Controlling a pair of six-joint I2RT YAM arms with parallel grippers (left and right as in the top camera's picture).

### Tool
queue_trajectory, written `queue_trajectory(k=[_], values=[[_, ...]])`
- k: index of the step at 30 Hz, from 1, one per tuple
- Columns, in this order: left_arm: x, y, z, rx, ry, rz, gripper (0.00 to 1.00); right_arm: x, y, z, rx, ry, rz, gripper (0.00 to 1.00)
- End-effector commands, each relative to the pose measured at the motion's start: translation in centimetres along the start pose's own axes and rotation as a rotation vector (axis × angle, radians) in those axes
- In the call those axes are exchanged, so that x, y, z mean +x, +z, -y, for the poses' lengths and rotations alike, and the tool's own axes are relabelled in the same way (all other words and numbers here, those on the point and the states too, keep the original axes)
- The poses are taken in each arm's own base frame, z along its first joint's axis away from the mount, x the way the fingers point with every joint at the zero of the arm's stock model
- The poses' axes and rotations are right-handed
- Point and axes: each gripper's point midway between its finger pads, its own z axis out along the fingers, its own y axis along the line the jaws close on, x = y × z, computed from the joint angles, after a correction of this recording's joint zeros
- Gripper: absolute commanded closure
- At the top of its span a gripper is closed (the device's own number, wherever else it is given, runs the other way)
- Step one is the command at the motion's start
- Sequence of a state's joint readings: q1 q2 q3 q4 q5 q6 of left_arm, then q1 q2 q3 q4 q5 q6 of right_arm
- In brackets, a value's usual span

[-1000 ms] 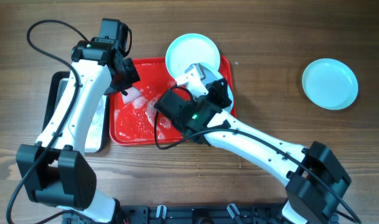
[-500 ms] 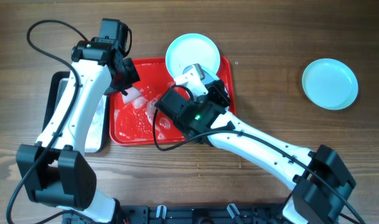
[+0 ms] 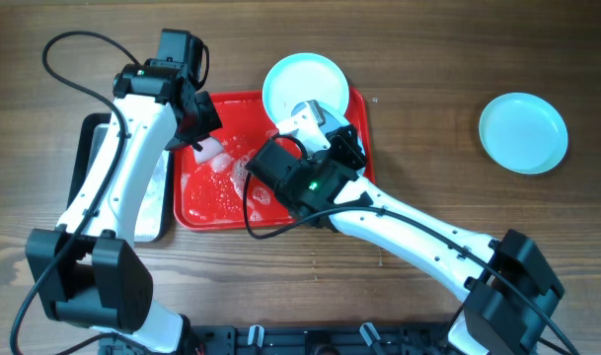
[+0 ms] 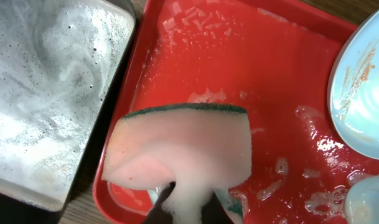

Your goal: Clean dirty plates on tray and stack at the side

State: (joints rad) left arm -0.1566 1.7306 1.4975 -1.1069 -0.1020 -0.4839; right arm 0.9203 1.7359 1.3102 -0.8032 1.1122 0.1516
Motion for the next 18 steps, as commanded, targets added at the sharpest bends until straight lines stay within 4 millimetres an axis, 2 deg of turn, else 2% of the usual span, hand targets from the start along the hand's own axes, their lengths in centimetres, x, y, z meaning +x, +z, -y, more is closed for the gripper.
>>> queue_trajectory(k=[1,12,18], values=[[-0.3,-0.5,0.2,0.020,0.000,0.011,0.96,-0.5,-0.5,1.5,0.039,0.023,0.022,0.96],[-0.3,-0.5,0.2,0.020,0.000,0.011,0.96,-0.6,-0.5,1.6,0.043,0.021,0.023,0.96],[-0.3,-0.5,0.2,0.020,0.000,0.011,0.96,-1.9,-1.3,5.8,0.299,-0.041,0.060,0.96]])
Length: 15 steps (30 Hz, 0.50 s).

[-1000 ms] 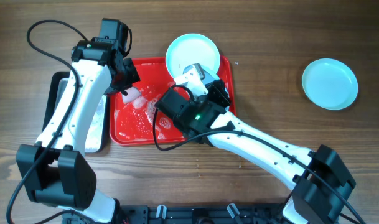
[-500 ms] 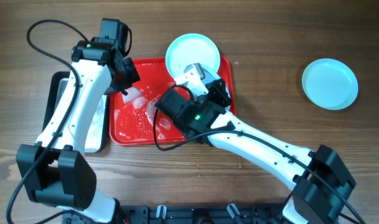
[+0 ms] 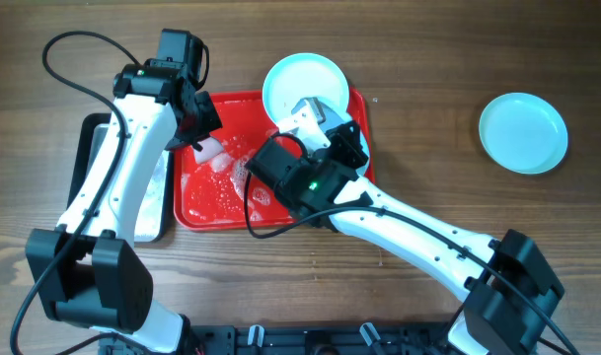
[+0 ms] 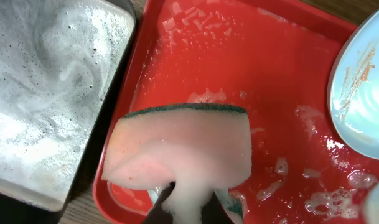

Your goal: Clean dirty plates on tray and stack at the side

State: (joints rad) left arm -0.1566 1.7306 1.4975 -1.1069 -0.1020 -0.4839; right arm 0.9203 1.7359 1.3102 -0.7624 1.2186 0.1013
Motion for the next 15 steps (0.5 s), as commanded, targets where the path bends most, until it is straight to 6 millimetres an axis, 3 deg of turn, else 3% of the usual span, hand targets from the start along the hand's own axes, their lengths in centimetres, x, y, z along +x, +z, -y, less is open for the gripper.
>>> queue_trajectory(k=[1,4,15], values=[[-0.3,-0.5,0.2,0.020,0.000,0.011,0.96,-1.4,-0.9,4.8,0.230,-0.040,0.034,0.96],[-0.3,-0.5,0.2,0.020,0.000,0.011,0.96,-2.2,-1.2,5.9,0.299,-0.074,0.032,0.96],[-0.3,-0.5,0.2,0.020,0.000,0.011,0.96,-2.8,-1.6,5.8,0.294,-0.081,0.044,0.96]])
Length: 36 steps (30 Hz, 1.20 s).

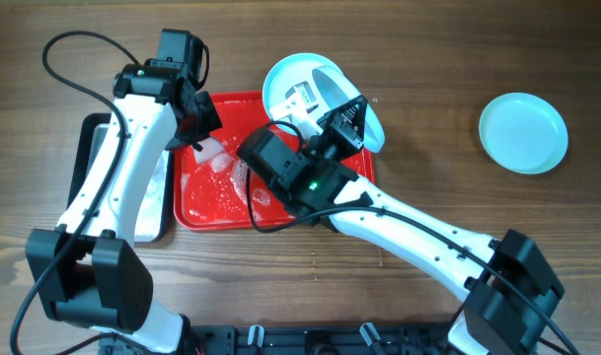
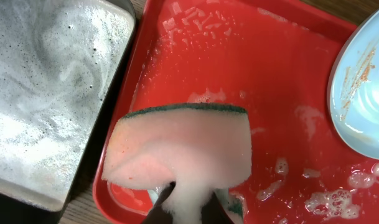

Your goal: Clean dirty plates on tray and stack at the side

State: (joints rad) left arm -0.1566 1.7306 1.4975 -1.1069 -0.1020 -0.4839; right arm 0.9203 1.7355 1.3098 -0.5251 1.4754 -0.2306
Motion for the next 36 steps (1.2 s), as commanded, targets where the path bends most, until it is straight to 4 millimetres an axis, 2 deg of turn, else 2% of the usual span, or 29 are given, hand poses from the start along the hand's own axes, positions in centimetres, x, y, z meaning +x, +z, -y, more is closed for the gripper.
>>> queue_trajectory(k=[1,12,19,22,27,30,31,34,36], values=[[-0.3,-0.5,0.2,0.020,0.000,0.011,0.96,-0.2,-0.7,1.6,0.034,0.018,0.009,0.96],[-0.3,-0.5,0.2,0.020,0.000,0.011,0.96,-1.3,-2.5,-0.2,-0.059,0.029,0.073,0.96],[-0.3,-0.5,0.2,0.019,0.000,0.010,0.96,-0.9,-2.8,-0.9,-0.099,0.067,0.075,0.96],[-0.3,-0.5,0.2,0.019,0.000,0.010,0.96,-0.4,-3.0,-2.2,-0.166,0.064,0.072,0.96],[-0.3,-0.5,0.2,0.019,0.000,0.009,0.96,-0.1,-2.8,-1.0,-0.096,0.056,0.063,0.96],[-0.3,-0.5,0.2,0.020,0.000,0.011,0.96,-0.3,-3.2,-3.4,-0.235,0.047,0.074,0.96],[-0.3,-0.5,0.2,0.020,0.000,0.012,0.96,-0.2,-3.3,-3.5,-0.240,0.043,0.074,0.96],[-0.3,-0.5,0.2,0.019,0.000,0.011,0.96,-0.1,-2.8,-0.7,-0.081,0.063,0.064,0.96],[-0.3,-0.5,0.2,0.018,0.001,0.011,0.96,-0.1,-3.0,-1.3,-0.113,0.055,0.067,0.96]])
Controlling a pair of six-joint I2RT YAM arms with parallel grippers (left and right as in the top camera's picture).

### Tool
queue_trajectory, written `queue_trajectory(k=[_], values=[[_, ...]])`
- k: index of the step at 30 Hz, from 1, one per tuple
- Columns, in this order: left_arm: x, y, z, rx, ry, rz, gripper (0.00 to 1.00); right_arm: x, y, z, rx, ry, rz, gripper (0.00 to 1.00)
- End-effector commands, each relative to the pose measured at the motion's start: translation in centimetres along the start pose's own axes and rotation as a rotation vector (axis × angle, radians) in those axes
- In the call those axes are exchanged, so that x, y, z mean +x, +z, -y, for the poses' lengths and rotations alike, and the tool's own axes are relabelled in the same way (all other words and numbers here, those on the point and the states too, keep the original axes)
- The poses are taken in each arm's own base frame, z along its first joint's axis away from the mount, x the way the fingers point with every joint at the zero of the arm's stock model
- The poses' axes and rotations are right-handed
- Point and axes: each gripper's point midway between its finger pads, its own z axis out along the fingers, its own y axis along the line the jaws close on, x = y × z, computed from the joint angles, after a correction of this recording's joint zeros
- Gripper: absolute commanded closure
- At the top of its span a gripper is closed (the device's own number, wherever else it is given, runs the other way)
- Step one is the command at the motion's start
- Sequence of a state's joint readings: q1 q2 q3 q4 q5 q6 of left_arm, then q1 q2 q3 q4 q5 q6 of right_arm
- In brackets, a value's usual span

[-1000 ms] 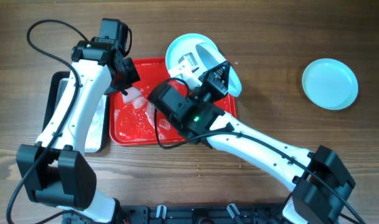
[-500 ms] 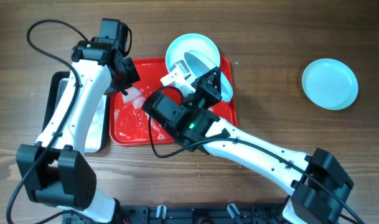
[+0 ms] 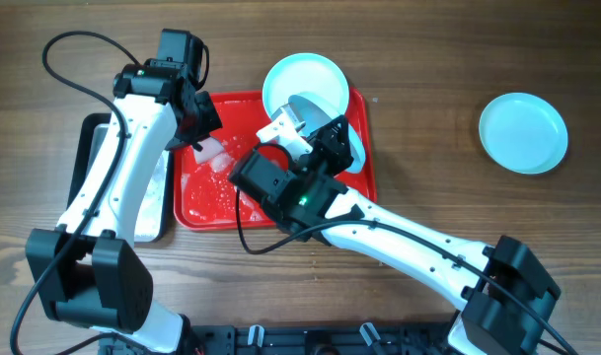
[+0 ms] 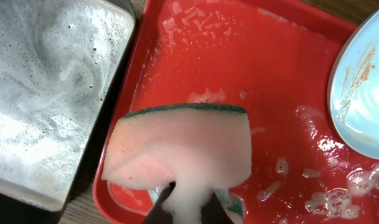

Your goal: Clean dirty plates on tray and stack at the side

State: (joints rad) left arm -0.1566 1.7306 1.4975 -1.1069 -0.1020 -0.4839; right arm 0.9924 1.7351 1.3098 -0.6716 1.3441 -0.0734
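Observation:
A red tray [image 3: 196,212] wet with foam lies mid-table. My left gripper [image 3: 203,143] is shut on a pink sponge with a green edge [image 4: 180,146], held above the tray's left part. My right gripper [image 3: 298,126] is shut on a light-blue plate [image 3: 354,153], which it holds tilted over the tray's right half. A second light-blue plate [image 3: 300,74] with brown streaks [image 4: 363,87] sits at the tray's back edge. One clean light-blue plate [image 3: 522,131] lies on the table far to the right.
A dark tub of soapy water [image 3: 93,177] stands just left of the tray, its foam surface [image 4: 46,93] close beside the sponge. Bare wooden table [image 3: 428,108] lies between the tray and the clean plate.
My right gripper and its tilted plate have moved from over the tray's back right corner, down and left, to over the tray's right half. The left arm and sponge have not moved.
My right gripper first sat on the plates at the tray's back right, and was the same 1.7 s ago. Then it held one plate tilted up past the tray's right edge. Now that plate hangs nearer the tray's middle. The sponge stayed put throughout.

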Motion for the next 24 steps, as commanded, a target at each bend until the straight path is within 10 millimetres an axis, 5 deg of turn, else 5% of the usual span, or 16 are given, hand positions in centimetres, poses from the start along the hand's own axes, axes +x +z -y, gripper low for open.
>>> queue_trajectory(k=[1,6,14,24], values=[[-0.4,-0.5,0.1,0.015,0.000,0.014,0.96,-0.1,-0.6,0.1,-0.043,0.030,0.013,0.96],[-0.3,-0.5,0.0,0.010,0.001,0.011,0.96,0.9,-0.8,-1.7,-0.150,0.095,-0.017,0.96],[-0.2,-0.5,0.0,0.009,0.001,0.008,0.96,2.6,-1.2,-8.1,-0.568,0.240,-0.162,0.96],[-0.1,-0.5,0.0,0.007,0.001,0.005,0.96,4.0,1.5,-5.7,-0.427,0.306,-0.218,0.96]])
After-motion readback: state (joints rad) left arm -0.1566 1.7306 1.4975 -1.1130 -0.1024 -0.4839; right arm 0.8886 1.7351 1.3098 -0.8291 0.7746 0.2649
